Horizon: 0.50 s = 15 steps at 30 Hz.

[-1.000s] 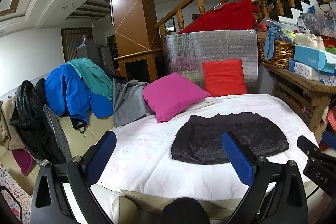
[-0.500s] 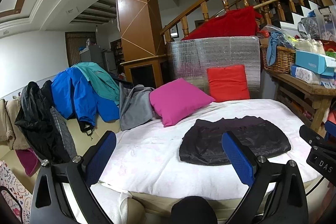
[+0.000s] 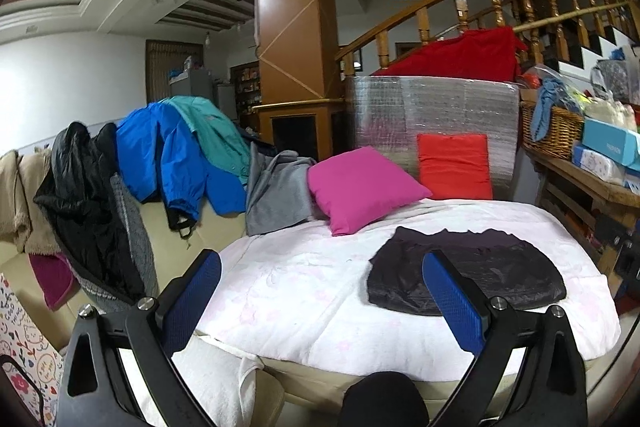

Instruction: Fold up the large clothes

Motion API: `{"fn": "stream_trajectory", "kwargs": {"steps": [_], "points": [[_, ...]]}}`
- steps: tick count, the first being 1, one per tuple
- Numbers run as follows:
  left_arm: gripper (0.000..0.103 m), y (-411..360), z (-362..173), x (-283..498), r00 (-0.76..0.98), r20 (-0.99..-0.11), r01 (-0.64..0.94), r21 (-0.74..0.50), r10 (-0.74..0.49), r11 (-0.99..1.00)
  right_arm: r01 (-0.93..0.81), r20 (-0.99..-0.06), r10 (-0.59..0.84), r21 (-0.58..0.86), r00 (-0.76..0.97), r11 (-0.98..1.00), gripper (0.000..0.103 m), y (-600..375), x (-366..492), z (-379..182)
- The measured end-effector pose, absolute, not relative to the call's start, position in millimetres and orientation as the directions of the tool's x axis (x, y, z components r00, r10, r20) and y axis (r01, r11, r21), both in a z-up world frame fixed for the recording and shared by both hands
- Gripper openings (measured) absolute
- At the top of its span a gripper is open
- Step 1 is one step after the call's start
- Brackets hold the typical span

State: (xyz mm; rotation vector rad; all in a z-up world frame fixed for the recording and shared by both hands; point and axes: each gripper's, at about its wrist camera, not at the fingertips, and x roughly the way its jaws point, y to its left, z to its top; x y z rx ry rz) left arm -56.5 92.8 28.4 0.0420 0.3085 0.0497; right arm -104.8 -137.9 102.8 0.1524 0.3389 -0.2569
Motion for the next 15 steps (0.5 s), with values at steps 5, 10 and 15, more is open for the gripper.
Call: {"fn": "stream_trajectory", "kwargs": {"steps": [5,10,15], "points": [[0.101,124,20,-46,0.941,-0.318,-0.126,-0.016,0.114,0.992,0.233,-0.375,-0.192,0.067,0.907,0.970,0.085,-120,-80,109],[0.101,142,14,-35,0.918,-0.357,-0.202,-0.050,0.171,0.978,0.228,-0.382,-0.194,0.045,0.903,0.973,0.085,-119,-79,97],[0.101,132,21,-45,0.918,-0.338,-0.222,-0.005,0.207,0.975,0.228,-0.395,-0.170,0.105,0.903,0.968,0.085,-138,-83,87]]}}
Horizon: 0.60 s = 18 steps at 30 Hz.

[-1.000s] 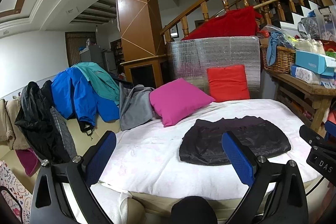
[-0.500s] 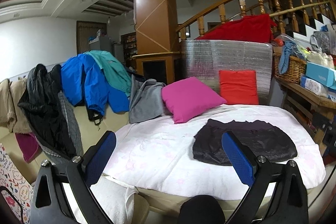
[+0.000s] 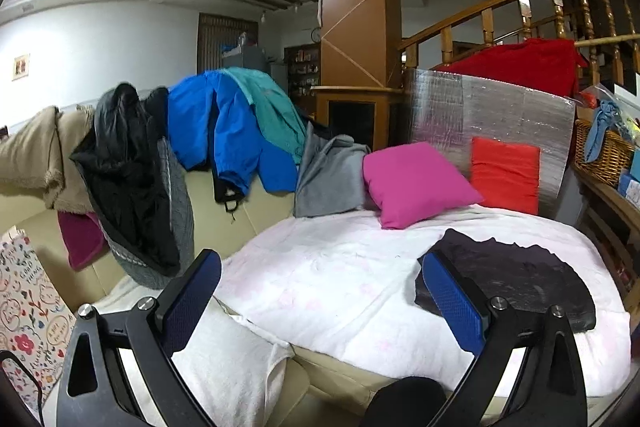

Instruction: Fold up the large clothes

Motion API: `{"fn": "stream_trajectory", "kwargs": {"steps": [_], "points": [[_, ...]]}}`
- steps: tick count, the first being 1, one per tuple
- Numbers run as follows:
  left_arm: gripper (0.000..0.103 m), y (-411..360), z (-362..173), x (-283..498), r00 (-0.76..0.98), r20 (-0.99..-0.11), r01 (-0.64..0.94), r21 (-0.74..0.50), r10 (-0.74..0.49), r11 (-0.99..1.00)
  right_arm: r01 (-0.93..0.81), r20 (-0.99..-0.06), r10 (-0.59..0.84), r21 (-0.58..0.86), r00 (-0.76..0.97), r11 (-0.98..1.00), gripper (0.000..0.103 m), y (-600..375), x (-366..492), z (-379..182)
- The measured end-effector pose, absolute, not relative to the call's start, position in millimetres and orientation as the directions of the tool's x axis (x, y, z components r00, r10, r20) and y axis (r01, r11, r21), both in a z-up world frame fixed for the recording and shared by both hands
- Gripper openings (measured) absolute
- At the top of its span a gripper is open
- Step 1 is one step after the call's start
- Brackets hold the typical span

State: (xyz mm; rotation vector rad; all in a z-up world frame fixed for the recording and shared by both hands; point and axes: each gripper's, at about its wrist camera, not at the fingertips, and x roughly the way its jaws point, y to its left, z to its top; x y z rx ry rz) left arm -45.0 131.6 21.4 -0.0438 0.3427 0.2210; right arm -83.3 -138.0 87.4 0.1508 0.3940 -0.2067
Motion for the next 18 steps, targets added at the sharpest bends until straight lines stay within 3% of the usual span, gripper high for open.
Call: {"fn": "stream_trajectory", "kwargs": {"steps": [7,18], "points": [[0.101,85,40,-58,0.944,-0.287,-0.146,0.079,0.162,0.986,0.238,-0.374,-0.175,0.128,0.911,0.963,0.085,-162,-100,83],[0.101,26,51,-59,0.958,-0.276,-0.032,0.162,0.077,0.986,0.306,-0.367,-0.222,0.189,0.903,0.933,0.085,-210,-120,76]]}}
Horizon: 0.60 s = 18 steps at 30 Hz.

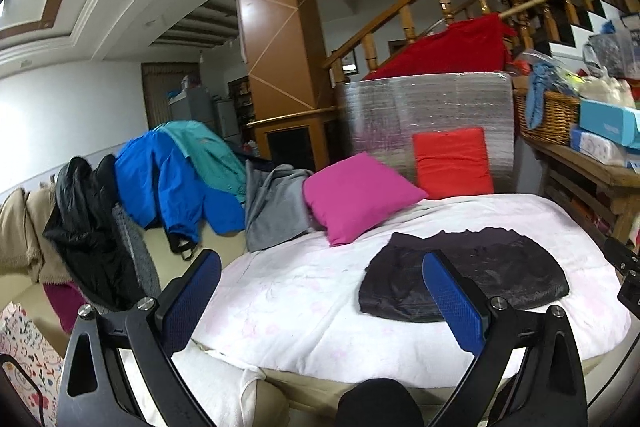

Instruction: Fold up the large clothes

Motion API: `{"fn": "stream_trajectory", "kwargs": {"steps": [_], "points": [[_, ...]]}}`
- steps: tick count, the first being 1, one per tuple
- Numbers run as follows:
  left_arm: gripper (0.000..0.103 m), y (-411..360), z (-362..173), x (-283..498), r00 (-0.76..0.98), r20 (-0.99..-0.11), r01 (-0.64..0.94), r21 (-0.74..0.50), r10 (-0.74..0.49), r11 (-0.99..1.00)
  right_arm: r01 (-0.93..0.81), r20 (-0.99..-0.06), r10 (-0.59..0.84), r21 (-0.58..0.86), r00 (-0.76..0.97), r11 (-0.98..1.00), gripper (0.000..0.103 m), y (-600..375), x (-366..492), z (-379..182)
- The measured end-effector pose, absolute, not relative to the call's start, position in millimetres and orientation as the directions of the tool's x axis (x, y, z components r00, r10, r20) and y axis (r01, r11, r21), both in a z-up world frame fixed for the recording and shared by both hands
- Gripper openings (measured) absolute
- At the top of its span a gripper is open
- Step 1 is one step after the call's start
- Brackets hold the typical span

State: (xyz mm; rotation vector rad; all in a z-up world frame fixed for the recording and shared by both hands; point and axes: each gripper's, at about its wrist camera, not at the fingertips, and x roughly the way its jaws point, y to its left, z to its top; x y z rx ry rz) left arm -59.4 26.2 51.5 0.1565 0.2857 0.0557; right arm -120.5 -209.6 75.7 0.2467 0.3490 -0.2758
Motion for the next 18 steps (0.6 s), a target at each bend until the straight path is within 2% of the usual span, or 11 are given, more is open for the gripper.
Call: {"fn": "stream_trajectory", "kwargs": {"steps": [9,18], "points": [[0.101,7,49,-59,0.957,-0.286,0.002,0.188,0.053,0.982,0.314,-0.400,-0.224,0.177,0.889,0.933,0.085,-215,-117,67],[0.101,14,43,-51,0.952,-0.303,-0.005,0.156,0.052,0.988,0.301,-0.422,-0.215,0.148,0.881,0.942,0.085,-203,-107,61]]}}
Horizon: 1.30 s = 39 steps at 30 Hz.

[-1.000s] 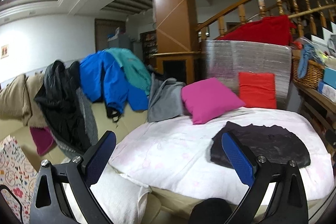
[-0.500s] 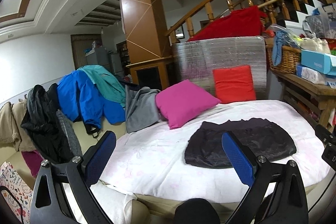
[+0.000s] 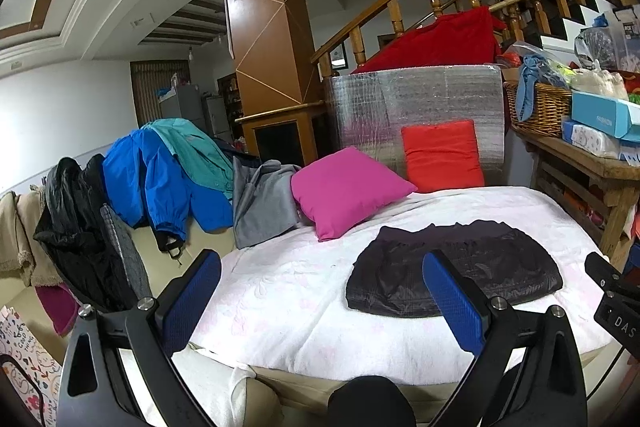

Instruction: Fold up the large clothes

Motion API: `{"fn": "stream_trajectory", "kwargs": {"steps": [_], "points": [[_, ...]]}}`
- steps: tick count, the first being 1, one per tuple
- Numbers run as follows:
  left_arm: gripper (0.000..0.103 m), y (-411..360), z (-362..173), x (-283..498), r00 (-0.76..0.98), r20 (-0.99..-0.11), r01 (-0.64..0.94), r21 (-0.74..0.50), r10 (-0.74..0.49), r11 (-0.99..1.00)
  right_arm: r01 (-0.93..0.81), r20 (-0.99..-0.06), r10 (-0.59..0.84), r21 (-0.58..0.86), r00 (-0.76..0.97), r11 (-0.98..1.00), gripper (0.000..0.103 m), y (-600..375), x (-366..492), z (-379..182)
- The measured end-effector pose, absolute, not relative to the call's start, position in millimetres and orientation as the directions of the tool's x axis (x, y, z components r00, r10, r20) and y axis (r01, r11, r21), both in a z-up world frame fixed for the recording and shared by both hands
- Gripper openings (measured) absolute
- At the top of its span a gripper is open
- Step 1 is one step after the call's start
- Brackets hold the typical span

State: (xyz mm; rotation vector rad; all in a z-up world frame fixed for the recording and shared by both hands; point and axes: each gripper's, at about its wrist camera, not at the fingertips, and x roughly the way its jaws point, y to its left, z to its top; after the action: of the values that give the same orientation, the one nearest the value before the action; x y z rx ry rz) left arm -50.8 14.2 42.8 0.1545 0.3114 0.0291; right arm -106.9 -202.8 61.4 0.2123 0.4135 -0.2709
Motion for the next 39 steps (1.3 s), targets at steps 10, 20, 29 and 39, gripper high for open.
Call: {"fn": "stream_trajectory", "kwargs": {"steps": [10,20,29,39], "points": [[0.101,11,29,-11,0.934,-0.354,0.003,0.130,0.043,0.992,0.330,-0.467,-0.243,0.112,0.850,0.937,0.085,-212,-74,51],[0.101,-13,22,38,0.917,-0.398,0.032,0.121,0.019,0.992,0.350,-0.501,-0.262,0.090,0.825,0.932,0.085,-229,-31,46],[0.101,-30,15,84,0.899,-0.438,0.052,0.122,0.006,0.991,0.364,-0.538,-0.265,0.084,0.800,0.928,0.085,-248,12,38],[0.101,-36,2,131,0.901,-0.434,0.045,0.113,0.008,0.993,0.383,-0.561,-0.271,0.090,0.782,0.919,0.085,-267,66,28]]}}
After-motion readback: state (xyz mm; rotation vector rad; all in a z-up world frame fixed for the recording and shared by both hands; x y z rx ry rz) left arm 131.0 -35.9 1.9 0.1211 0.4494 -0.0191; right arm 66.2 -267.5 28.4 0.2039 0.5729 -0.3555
